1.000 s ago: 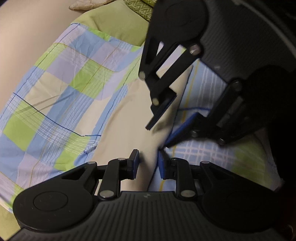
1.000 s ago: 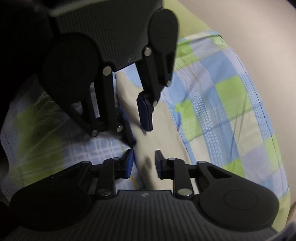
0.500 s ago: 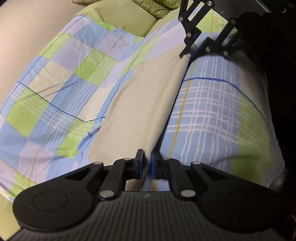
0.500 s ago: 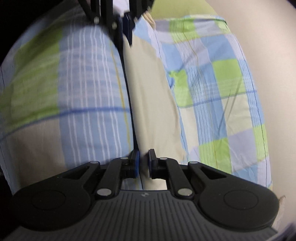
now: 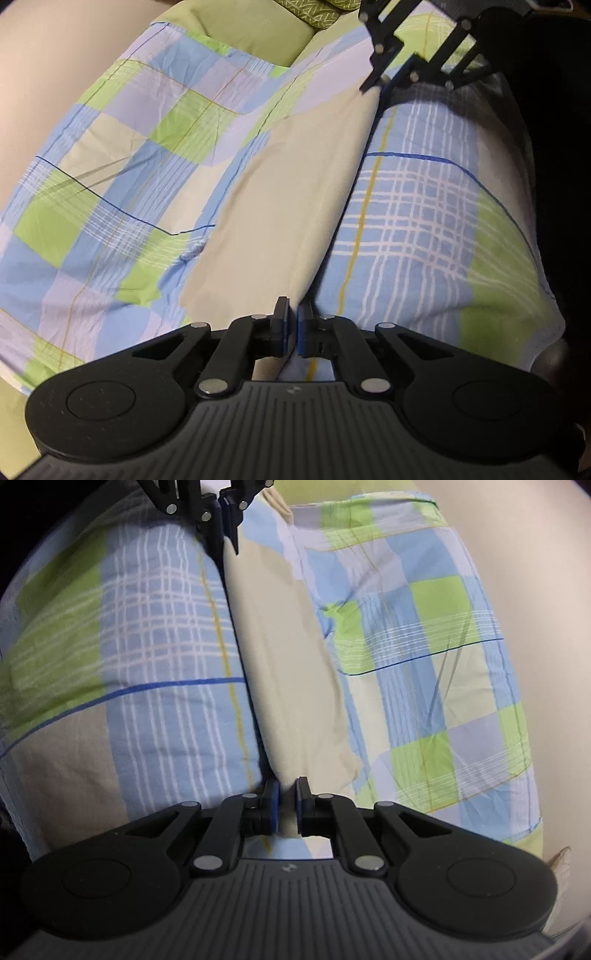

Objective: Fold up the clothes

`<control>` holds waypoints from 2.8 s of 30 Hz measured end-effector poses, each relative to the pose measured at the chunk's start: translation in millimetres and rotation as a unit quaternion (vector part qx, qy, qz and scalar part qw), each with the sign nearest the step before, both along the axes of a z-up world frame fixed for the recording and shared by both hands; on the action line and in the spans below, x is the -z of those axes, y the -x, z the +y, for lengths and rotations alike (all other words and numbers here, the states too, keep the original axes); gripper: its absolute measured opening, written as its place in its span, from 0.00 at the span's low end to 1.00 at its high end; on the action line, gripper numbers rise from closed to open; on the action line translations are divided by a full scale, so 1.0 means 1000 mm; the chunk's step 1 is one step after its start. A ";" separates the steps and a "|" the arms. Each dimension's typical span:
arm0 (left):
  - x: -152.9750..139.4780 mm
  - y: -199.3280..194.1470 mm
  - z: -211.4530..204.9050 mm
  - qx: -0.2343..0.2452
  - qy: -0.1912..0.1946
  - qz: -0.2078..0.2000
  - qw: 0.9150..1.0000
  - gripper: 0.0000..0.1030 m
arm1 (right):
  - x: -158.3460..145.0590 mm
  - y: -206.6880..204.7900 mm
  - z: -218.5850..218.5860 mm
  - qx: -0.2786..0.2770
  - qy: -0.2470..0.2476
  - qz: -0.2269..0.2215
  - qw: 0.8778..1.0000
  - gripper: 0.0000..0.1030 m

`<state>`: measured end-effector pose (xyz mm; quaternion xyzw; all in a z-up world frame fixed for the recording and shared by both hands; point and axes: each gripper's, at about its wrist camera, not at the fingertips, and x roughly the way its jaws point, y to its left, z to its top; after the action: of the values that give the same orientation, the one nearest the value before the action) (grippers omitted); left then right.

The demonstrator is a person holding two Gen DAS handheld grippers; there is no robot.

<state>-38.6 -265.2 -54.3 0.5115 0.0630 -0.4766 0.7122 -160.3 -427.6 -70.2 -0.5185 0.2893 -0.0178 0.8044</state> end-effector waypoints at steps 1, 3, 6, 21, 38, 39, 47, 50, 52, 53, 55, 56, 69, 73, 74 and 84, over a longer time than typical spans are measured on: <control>0.001 0.001 0.001 -0.001 0.000 0.001 1.000 0.01 | -0.002 0.005 0.003 -0.001 -0.006 -0.003 1.000 0.06; 0.004 0.004 0.002 -0.002 -0.001 0.003 1.000 0.01 | 0.002 0.011 0.006 0.000 -0.017 -0.002 1.000 0.06; 0.002 0.004 0.001 -0.007 -0.005 0.006 1.000 0.02 | 0.015 0.010 0.005 -0.003 -0.016 0.004 1.000 0.08; -0.078 -0.013 -0.026 -0.020 0.100 0.143 0.984 0.12 | -0.027 0.062 -0.071 0.196 -0.375 -0.143 0.895 0.22; -0.025 -0.092 -0.150 -0.056 0.077 0.207 0.974 0.20 | -0.021 -0.002 -0.181 0.187 -0.626 -0.153 0.741 0.22; -0.020 -0.098 -0.149 -0.064 0.074 0.212 0.972 0.20 | -0.022 -0.011 -0.182 0.179 -0.623 -0.147 0.747 0.22; -0.014 -0.109 -0.146 -0.057 0.078 0.220 0.971 0.20 | -0.033 -0.084 -0.185 0.109 -0.593 -0.098 0.792 0.22; -0.023 -0.125 -0.142 -0.065 0.101 0.258 0.959 0.22 | -0.034 -0.112 -0.188 0.096 -0.573 -0.067 0.811 0.22; -0.026 -0.134 -0.140 -0.071 0.108 0.276 0.953 0.23 | -0.032 -0.129 -0.190 0.098 -0.554 -0.037 0.826 0.22; -0.026 -0.137 -0.140 -0.071 0.104 0.280 0.952 0.23 | -0.030 -0.132 -0.190 0.100 -0.548 -0.025 0.830 0.22; -0.023 -0.145 -0.141 -0.068 0.086 0.301 0.947 0.24 | -0.025 -0.133 -0.189 0.101 -0.537 -0.001 0.837 0.23; -0.022 -0.147 -0.141 -0.066 0.082 0.305 0.946 0.24 | -0.023 -0.133 -0.188 0.100 -0.535 0.007 0.839 0.23; -0.015 -0.151 -0.139 -0.087 0.092 0.274 0.953 0.02 | -0.017 -0.129 -0.184 0.124 -0.520 -0.022 0.845 0.08; -0.014 -0.154 -0.139 -0.089 0.091 0.276 0.953 0.03 | -0.014 -0.130 -0.189 0.144 -0.534 -0.032 0.833 0.11; -0.015 -0.153 -0.137 -0.093 0.093 0.273 0.953 0.03 | -0.014 -0.129 -0.190 0.151 -0.537 -0.036 0.829 0.11; -0.034 -0.113 -0.155 -0.035 0.118 0.303 0.945 0.07 | -0.031 -0.086 -0.166 0.160 -0.544 -0.097 0.818 0.14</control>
<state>74.7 -420.2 -20.2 0.2532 0.2368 -0.5881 0.7308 -74.7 -593.4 -38.7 0.0613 0.2517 -0.0364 0.9652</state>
